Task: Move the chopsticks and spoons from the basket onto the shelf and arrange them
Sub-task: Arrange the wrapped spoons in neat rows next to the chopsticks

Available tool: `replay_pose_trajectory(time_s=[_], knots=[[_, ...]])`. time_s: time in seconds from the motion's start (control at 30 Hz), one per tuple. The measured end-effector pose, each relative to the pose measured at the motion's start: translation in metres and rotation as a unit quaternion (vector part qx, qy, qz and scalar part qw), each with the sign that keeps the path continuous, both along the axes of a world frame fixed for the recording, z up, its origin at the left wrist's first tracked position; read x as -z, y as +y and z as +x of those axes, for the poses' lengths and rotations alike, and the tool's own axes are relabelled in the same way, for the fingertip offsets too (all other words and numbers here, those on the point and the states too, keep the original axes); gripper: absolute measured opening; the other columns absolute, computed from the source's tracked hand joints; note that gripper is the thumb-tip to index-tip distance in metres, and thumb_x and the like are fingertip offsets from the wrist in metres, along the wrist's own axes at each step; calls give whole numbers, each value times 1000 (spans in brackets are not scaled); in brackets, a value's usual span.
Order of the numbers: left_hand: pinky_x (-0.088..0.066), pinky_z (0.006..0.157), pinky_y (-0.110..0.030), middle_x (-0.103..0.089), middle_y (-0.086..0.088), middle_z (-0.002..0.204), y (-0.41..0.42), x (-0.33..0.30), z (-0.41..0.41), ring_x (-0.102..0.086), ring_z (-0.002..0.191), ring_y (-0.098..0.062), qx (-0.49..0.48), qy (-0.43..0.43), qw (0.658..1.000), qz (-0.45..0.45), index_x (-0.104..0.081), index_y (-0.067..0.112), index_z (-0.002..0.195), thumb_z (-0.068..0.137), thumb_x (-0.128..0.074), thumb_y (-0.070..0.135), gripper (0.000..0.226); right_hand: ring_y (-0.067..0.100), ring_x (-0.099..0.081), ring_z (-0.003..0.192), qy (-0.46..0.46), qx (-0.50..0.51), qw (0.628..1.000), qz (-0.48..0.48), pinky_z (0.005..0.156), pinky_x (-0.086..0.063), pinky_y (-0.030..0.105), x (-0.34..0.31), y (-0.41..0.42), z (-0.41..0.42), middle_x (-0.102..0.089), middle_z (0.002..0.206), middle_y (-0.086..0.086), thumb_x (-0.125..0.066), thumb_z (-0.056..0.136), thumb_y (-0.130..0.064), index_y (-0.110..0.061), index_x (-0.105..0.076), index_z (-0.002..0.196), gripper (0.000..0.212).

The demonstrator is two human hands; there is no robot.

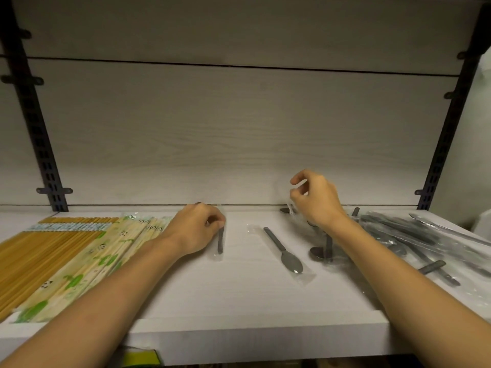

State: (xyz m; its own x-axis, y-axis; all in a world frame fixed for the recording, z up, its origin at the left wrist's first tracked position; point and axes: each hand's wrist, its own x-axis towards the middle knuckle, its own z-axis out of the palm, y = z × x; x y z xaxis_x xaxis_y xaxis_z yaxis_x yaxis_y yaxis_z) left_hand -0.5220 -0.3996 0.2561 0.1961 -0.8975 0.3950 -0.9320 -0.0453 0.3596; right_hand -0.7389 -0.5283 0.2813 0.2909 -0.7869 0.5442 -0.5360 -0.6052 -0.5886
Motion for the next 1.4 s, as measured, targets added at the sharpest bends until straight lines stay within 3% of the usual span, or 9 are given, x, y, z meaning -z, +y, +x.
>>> replay_pose_trajectory(time_s=[0.17, 0.33, 0.5, 0.8, 0.9, 1.07, 1.2, 1.3, 1.4], knots=[[-36, 76, -32, -50, 5, 74, -1, 4, 2, -55, 94, -28, -28, -64, 998, 7, -68, 21, 95, 97, -48, 32, 22, 24, -61, 85, 32, 7, 999, -34, 77, -51, 40, -5, 6, -1, -67, 92, 4, -46, 94, -8, -14, -64, 107, 24], [-36, 87, -34, -66, 3, 102, -1, 5, 1, -54, 108, -23, -43, -80, 996, 6, -68, 30, 101, 95, -49, 40, 23, 24, -62, 86, -25, 27, 999, -27, 81, -49, 33, -18, 3, -11, -66, 95, 5, -43, 94, -3, -7, -69, 108, 30], [-34, 90, -34, -65, 5, 112, 0, 6, 1, -52, 112, -22, -41, -109, 993, 8, -68, 31, 103, 92, -54, 47, 24, 22, -66, 80, -65, 29, 997, 17, 67, -45, 20, -28, -3, -25, -65, 88, 1, -49, 92, -4, -11, -72, 98, 25], [-38, 98, -40, -63, 4, 116, 3, -2, -70, -52, 115, -18, 120, -81, 988, 57, -57, 41, 122, 92, -46, 55, 35, 15, -61, 52, -93, -11, 987, 132, 41, -44, 16, -24, -5, -48, -65, 74, 5, -60, 88, 0, -9, -69, 95, 15], [-39, 89, -38, -63, 4, 114, -1, 2, -85, -52, 115, -19, 130, -109, 980, 99, -58, 45, 118, 90, -37, 65, 40, 16, -64, 49, -109, -49, 979, 163, 44, -49, 21, -25, 1, -46, -64, 71, 6, -57, 87, 1, -9, -67, 96, 16], [-42, 85, -33, -62, 16, 75, -3, 0, -81, -54, 81, -5, 91, -18, 992, 86, -65, 35, 71, 83, -56, 62, 31, 13, -62, 49, -99, -89, 976, 173, 46, -50, 22, -31, 13, -42, -63, 71, 4, -56, 89, 1, -12, -65, 95, 16], [-40, 71, -21, -60, 11, 57, 2, -5, -74, -52, 52, 3, 74, 85, 992, 64, -70, 20, 78, 82, -69, 23, 5, 10, -63, 49, -88, -114, 972, 188, 49, -51, 24, -30, 23, -37, -65, 71, 2, -57, 90, 0, -13, -64, 94, 16], [-46, 55, -15, -72, -1, 72, 10, -14, -70, -62, 51, -6, 67, 191, 978, 42, -67, 28, 93, 80, -67, 5, 26, 11, -63, 50, -90, -138, 966, 200, 48, -50, 23, -30, 29, -30, -66, 77, 6, -60, 89, -1, -14, -64, 94, 14], [-56, 78, -29, -64, 0, 106, 12, -23, -63, -69, 80, -17, 43, 296, 954, -21, -62, 27, 113, 76, -72, 1, 46, 15, -63, 52, -100, -160, 959, 209, 48, -49, 23, -31, 31, -24, -66, 74, 10, -62, 87, 1, -11, -65, 95, 14]])
